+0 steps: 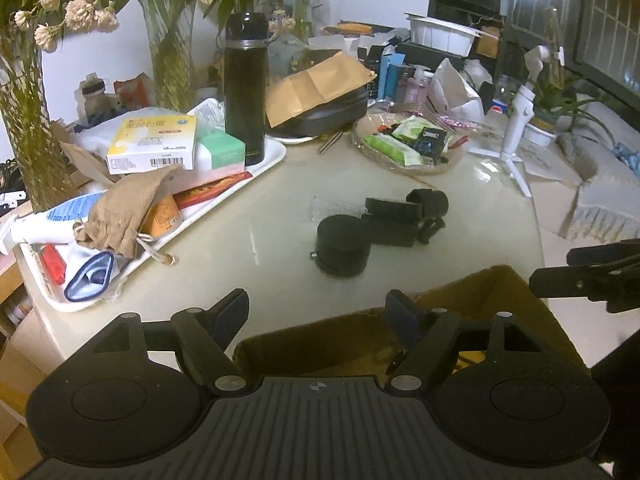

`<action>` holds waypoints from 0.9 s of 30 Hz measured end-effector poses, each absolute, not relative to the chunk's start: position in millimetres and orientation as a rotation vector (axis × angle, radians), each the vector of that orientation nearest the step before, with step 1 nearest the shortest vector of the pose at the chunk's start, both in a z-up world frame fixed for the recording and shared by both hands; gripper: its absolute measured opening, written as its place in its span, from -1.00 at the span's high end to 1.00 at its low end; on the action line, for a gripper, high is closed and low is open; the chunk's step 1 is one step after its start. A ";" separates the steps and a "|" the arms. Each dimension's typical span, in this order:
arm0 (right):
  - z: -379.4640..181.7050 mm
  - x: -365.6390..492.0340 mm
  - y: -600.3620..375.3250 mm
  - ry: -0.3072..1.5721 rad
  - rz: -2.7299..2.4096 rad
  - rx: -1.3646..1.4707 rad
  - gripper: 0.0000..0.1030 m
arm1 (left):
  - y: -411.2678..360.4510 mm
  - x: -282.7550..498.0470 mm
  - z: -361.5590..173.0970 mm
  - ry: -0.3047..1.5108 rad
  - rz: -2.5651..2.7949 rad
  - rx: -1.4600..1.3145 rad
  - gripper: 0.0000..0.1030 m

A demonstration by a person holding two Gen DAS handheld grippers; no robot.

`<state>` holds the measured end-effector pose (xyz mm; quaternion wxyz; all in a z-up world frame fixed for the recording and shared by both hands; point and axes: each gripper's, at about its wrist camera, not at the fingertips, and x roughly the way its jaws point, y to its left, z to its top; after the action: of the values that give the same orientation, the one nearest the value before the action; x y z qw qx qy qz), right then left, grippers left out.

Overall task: Organize rigid objects
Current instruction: 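Move the left tool to the black round disc and close on it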

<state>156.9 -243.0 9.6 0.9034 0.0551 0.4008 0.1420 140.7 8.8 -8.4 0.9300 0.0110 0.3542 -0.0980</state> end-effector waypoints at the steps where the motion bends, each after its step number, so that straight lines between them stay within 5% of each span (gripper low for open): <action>1: 9.5 158.9 -242.3 0.822 0.290 0.097 -1.00 | 9.4 142.0 -8.5 0.721 -0.199 0.023 -0.45; 27: -0.6 215.9 -243.7 0.828 0.266 0.045 -1.00 | 19.9 197.4 -15.2 0.776 -0.177 0.036 -0.45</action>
<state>215.9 -243.7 -0.6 0.9067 0.0219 0.4011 0.1286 197.4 19.9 -15.2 0.9217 0.0176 0.3777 -0.0864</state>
